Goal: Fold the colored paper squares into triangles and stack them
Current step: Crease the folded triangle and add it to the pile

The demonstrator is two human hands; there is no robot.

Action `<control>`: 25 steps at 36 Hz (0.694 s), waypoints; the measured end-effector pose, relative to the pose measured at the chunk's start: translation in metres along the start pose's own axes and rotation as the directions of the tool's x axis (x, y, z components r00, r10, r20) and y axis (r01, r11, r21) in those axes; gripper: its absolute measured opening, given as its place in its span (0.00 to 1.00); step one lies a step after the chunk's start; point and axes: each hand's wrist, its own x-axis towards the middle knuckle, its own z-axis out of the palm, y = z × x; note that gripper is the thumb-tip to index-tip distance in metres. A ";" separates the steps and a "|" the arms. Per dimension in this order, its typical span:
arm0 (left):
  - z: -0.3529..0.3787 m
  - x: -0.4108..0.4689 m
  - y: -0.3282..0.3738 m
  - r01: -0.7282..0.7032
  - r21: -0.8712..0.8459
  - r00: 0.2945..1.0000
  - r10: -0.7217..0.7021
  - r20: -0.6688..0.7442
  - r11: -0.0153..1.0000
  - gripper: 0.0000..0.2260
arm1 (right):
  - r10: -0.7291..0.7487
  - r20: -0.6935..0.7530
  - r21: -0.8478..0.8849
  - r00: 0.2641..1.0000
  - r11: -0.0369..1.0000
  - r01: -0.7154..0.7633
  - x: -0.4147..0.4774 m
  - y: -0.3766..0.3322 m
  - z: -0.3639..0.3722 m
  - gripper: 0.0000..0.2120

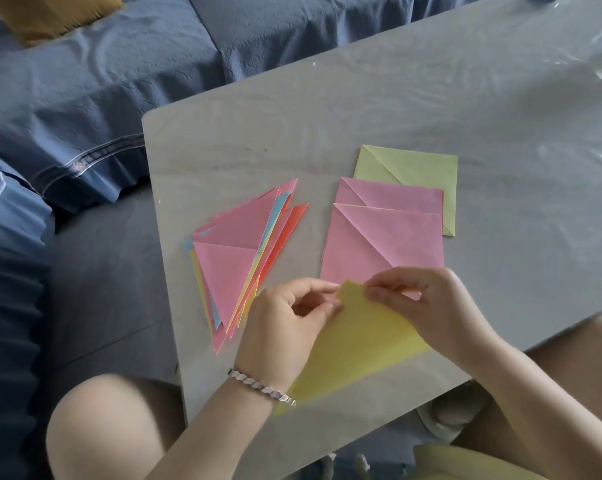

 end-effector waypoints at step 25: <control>-0.001 0.044 -0.042 0.327 -0.045 0.929 -0.330 -0.166 0.944 0.08 | -0.313 0.398 -0.604 0.862 0.618 0.503 0.003 0.046 0.035 0.20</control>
